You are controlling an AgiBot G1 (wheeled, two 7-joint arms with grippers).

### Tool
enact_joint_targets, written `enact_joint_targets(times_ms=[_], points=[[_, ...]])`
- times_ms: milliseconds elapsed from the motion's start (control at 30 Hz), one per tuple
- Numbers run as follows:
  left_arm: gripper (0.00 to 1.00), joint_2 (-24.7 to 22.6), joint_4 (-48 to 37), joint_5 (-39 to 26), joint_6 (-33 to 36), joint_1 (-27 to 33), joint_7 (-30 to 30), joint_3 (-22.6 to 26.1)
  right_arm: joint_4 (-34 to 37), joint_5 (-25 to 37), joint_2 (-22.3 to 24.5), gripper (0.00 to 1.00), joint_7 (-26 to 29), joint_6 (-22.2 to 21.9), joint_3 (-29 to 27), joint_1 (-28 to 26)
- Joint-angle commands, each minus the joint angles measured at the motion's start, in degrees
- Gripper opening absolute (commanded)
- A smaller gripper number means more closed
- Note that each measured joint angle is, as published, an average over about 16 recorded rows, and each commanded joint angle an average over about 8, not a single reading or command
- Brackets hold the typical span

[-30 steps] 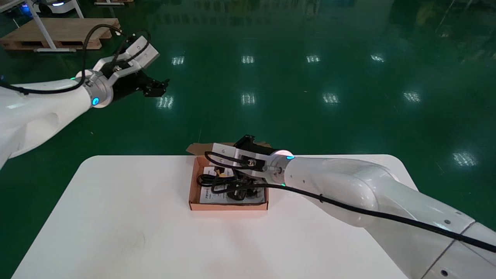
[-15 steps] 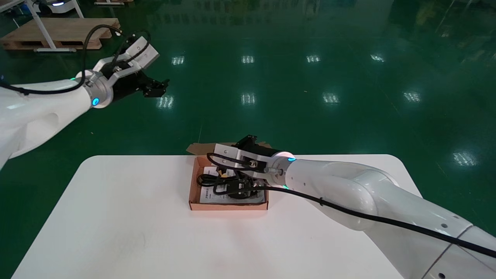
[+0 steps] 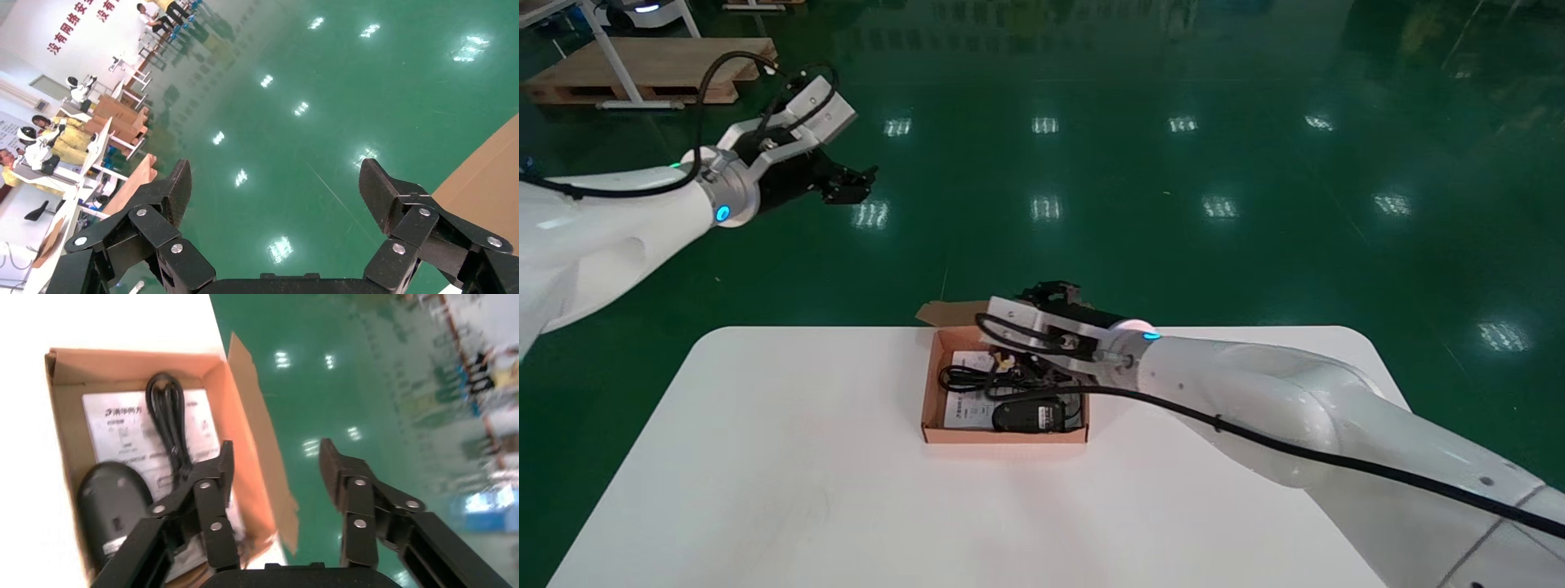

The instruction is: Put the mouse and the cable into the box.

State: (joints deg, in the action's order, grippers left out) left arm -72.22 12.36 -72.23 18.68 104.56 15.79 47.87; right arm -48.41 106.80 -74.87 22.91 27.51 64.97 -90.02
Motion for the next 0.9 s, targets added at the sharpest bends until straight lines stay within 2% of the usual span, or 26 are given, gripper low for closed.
enact_joint_targets(times_ms=[33,500,900], points=[[1.00,0.0,0.0,0.0,0.0,0.0,0.0,0.0,-0.6,-1.5,0.9,1.00,-0.3,1.4,-1.2,0.7],[1.00,0.6,1.0,0.5,1.1,-0.7,-0.4,-0.5,-6.9,-17.8,10.9,1.00,-3.3,16.0,-13.4,7.8],[1.00,7.4,12.2,6.0,13.3,-8.5,-5.3,-6.3,-12.3,-31.8,19.5,1.00,-6.0,28.5,-24.0,13.9]])
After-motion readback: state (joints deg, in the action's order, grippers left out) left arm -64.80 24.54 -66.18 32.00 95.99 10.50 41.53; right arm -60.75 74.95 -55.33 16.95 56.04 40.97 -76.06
